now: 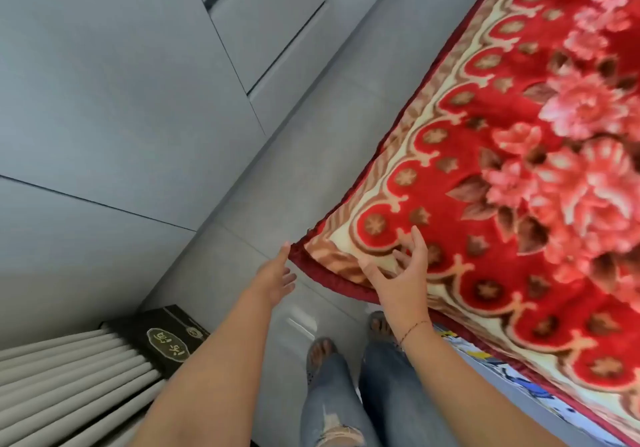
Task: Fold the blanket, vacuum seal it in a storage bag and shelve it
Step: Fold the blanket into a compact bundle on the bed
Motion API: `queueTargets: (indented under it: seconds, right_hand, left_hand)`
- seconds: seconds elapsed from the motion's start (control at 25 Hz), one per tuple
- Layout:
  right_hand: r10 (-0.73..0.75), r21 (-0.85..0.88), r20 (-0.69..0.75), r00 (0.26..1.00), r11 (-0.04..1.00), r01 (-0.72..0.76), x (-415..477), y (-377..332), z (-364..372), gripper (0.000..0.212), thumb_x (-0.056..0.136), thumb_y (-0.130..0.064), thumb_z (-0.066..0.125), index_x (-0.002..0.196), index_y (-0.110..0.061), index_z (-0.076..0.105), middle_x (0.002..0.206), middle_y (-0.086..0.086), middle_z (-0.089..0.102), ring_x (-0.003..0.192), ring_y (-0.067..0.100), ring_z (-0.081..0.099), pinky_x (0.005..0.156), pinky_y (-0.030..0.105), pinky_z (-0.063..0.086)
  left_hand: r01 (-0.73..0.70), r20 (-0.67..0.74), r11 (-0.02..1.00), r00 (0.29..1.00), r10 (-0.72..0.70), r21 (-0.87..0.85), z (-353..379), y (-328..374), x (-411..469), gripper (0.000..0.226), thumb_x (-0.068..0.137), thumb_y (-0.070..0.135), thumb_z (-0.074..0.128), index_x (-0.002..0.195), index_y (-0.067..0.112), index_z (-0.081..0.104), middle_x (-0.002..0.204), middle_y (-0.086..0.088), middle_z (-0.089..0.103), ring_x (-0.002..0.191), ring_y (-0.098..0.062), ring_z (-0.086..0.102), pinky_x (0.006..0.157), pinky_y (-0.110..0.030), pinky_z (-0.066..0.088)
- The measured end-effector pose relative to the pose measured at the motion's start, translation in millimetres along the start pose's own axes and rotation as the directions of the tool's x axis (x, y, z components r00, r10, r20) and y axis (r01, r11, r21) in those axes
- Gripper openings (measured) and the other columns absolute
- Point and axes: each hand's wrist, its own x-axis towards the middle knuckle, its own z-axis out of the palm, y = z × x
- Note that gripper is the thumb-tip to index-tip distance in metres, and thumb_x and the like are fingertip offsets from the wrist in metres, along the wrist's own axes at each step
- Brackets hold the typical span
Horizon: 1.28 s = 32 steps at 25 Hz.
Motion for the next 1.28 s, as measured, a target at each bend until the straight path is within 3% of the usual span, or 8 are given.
queueTargets:
  seconds: [0.2, 0.32, 0.44, 0.6, 0.88, 1.0, 1.16, 1.28]
  right_hand:
    - [-0.059, -0.01, -0.04, 0.997, 0.998, 0.059, 1.1, 23.1, 11.8, 0.094, 0.073, -0.034, 0.08, 0.146, -0.036, 0.02, 0.134, -0.01, 0.04, 0.117, 0.001, 0.047, 0.091, 0.018, 0.042]
    - [-0.052, 0.016, -0.023, 0.998, 0.998, 0.053, -2.4, 15.2, 10.7, 0.089, 0.073, -0.037, 0.079, 0.141, -0.042, 0.022, 0.133, -0.009, 0.04, 0.117, 0.003, 0.047, 0.09, 0.016, 0.04]
    - [-0.032, 0.034, 0.01, 0.999, 0.999, 0.032, -11.8, -9.4, 10.2, 0.086, 0.074, -0.039, 0.078, 0.143, -0.033, 0.028, 0.132, -0.008, 0.041, 0.117, 0.004, 0.047, 0.087, 0.016, 0.04]
    - [-0.056, 0.028, 0.056, 0.997, 0.998, 0.055, -24.1, -77.3, 7.0, 0.074, 0.077, -0.042, 0.076, 0.139, -0.025, 0.039, 0.134, -0.004, 0.045, 0.12, 0.008, 0.048, 0.09, 0.017, 0.041]
    - [-0.121, 0.15, -0.099, 0.988, 0.979, 0.135, -41.4, -186.6, -39.6, 0.088, 0.062, -0.055, 0.077, 0.137, -0.023, 0.042, 0.131, -0.003, 0.052, 0.119, 0.012, 0.053, 0.1, 0.029, 0.046]
    - [-0.055, 0.171, -0.252, 0.966, 0.98, 0.101, -43.5, -195.0, -81.2, 0.048, 0.08, -0.034, 0.074, 0.12, -0.015, 0.058, 0.106, -0.002, 0.067, 0.099, 0.013, 0.064, 0.09, 0.029, 0.052]
    - [0.165, 0.403, -0.238, 0.957, 0.913, -0.057, -33.3, -183.9, -139.6, 0.012, 0.09, -0.025, 0.065, 0.081, -0.017, 0.069, 0.078, 0.001, 0.065, 0.082, 0.022, 0.061, 0.071, 0.032, 0.048]
    - [0.14, 0.427, -0.139, 0.98, 0.901, -0.068, -41.5, -173.9, -170.1, 0.004, 0.088, -0.012, 0.066, 0.086, -0.011, 0.069, 0.082, 0.005, 0.067, 0.078, 0.019, 0.062, 0.074, 0.035, 0.052]
  left_hand:
    - [0.182, 0.22, 0.859, 0.972, -0.083, -0.478, 16.4, 5.3, 35.1, 0.047, 0.091, 0.045, 0.057, 0.112, 0.004, 0.054, 0.093, -0.014, 0.068, 0.084, -0.026, 0.066, 0.067, -0.041, 0.058]
    - [0.044, 0.181, 0.835, 0.981, 0.067, -0.549, 23.5, 20.5, 25.7, 0.034, 0.093, 0.032, 0.058, 0.119, 0.01, 0.059, 0.085, -0.008, 0.073, 0.084, -0.021, 0.067, 0.072, -0.041, 0.056]
    - [-0.245, 0.158, 0.885, 0.931, 0.328, -0.396, 26.4, 48.1, -23.9, 0.028, 0.092, 0.025, 0.061, 0.118, 0.017, 0.061, 0.099, 0.0, 0.071, 0.086, -0.013, 0.065, 0.077, -0.031, 0.052]
    - [-0.431, 0.313, 0.876, 0.819, 0.48, -0.215, 41.7, 72.3, -136.7, 0.008, 0.09, 0.012, 0.061, 0.095, 0.015, 0.066, 0.079, 0.004, 0.072, 0.07, -0.008, 0.067, 0.066, -0.021, 0.053]
    - [-0.677, 0.569, 0.726, 0.647, 0.508, 0.121, 99.4, 78.1, -264.6, 0.025, 0.087, -0.007, 0.058, 0.109, 0.003, 0.066, 0.089, -0.004, 0.07, 0.077, -0.004, 0.066, 0.073, -0.016, 0.052]
    - [-0.711, 0.677, 0.681, 0.59, 0.44, 0.177, 126.5, 72.1, -292.2, 0.032, 0.088, -0.003, 0.06, 0.119, 0.005, 0.063, 0.099, -0.002, 0.068, 0.081, 0.004, 0.065, 0.077, -0.01, 0.049]
    - [-0.66, 0.625, 0.716, 0.663, 0.411, 0.23, 154.0, 67.3, -295.4, 0.022, 0.095, 0.022, 0.057, 0.113, 0.014, 0.065, 0.099, 0.002, 0.066, 0.086, -0.005, 0.062, 0.08, -0.02, 0.046]
    - [-0.609, 0.525, 0.759, 0.734, 0.431, 0.229, 182.0, 72.9, -301.5, 0.021, 0.094, 0.038, 0.055, 0.105, 0.02, 0.057, 0.1, 0.002, 0.059, 0.088, -0.009, 0.057, 0.078, -0.024, 0.047]
